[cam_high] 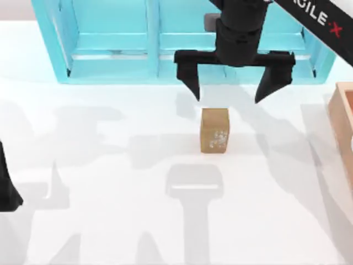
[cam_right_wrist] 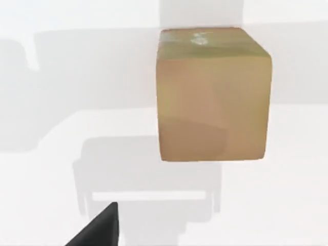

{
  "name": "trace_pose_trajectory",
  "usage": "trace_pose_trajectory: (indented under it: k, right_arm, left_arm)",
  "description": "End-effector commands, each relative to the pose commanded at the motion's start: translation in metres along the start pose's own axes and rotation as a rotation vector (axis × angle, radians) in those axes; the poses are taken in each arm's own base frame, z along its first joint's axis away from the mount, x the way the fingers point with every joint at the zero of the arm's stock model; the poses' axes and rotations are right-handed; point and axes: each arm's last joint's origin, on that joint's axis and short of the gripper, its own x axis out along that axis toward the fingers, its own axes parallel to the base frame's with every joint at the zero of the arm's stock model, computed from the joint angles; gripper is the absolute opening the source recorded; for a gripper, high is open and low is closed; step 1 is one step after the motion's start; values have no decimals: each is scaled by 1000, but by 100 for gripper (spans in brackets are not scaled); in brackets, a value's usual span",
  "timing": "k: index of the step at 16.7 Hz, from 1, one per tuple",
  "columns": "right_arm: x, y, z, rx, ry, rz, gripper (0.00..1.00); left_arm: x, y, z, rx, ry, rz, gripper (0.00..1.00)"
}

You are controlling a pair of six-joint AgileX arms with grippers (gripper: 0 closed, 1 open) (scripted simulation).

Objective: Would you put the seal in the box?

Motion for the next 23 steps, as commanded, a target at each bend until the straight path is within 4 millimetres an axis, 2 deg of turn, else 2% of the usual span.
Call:
trace_pose_trajectory:
  k: [5,12,14,17,21,23]
  right_arm:
    - [15,13,9,-29,-7,-17,100]
    - [16,11,11,-24,-8,-16,100]
    - [22,13,12,-29,-12,-15,100]
    - [45,15,15,-30,-12,-15,100]
    - [93,14,13,-30,0,-23,100]
    - [108,12,11,-30,-5,-20,100]
  left_arm:
    - [0,0,0,0,0,0,100]
    - [0,0,0,0,0,0,100]
    - [0,0,0,0,0,0,100]
    - [0,0,0,0,0,0,100]
    - [0,0,0,0,0,0,100]
    - [0,0,0,0,0,0,100]
